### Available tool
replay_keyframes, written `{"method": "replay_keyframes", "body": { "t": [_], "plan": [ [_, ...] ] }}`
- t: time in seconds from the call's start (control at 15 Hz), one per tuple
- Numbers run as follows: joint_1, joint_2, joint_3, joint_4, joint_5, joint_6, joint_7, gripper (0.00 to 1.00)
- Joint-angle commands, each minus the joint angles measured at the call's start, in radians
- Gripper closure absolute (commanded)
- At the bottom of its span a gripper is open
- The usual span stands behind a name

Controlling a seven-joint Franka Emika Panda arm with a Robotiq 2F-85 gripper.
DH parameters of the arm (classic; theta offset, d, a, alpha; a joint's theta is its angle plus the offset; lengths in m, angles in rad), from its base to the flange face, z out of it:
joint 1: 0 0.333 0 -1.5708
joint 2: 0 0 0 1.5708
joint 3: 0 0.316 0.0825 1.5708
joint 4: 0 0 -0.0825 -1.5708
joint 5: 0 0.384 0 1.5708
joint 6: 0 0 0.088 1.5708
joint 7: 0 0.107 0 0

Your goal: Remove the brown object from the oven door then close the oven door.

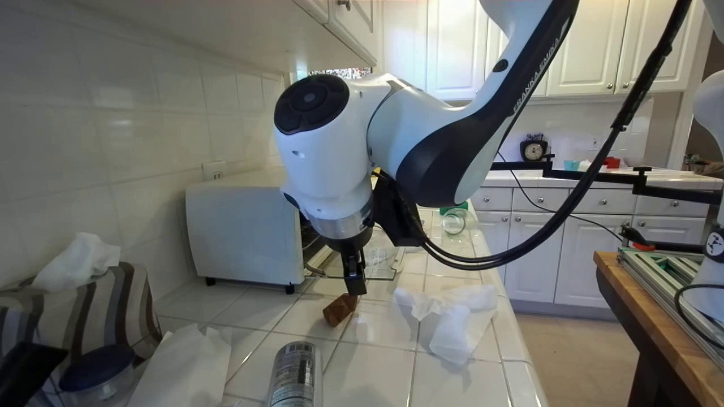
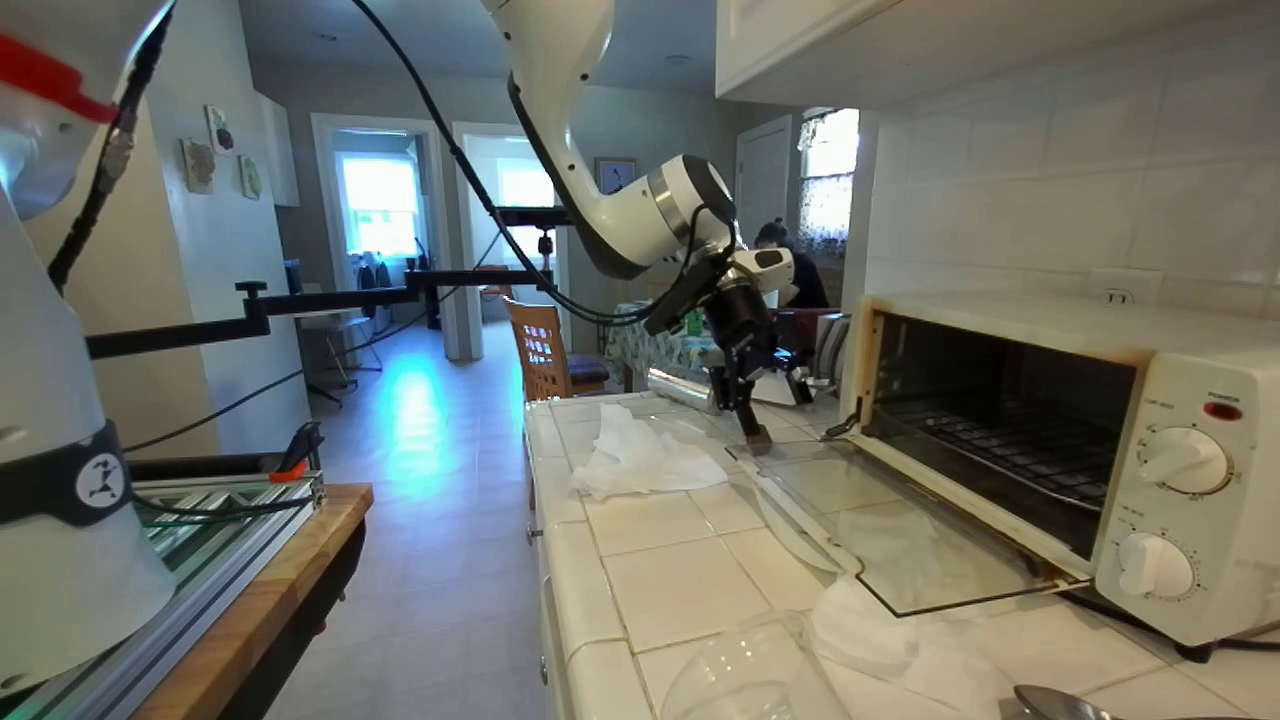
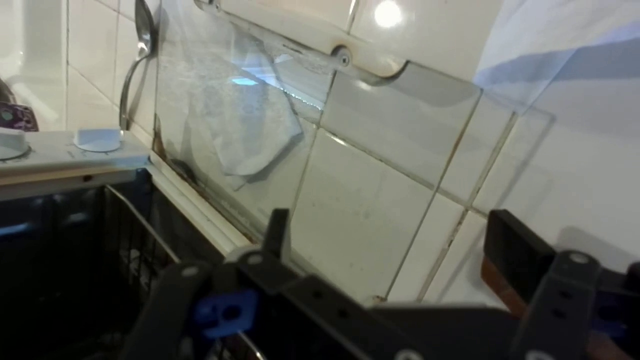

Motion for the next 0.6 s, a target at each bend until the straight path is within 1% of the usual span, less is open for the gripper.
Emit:
{"method": "replay_keyframes", "body": {
  "t": [0.0,0.53],
  "plan": [
    [-0.001,-0.005,0.008,-0.014,0.029,-0.037,-0.007,0.0],
    [-0.001,-0.017,0.006,-0.046,0.028,-0.099,0.009,0.0]
  ]
}}
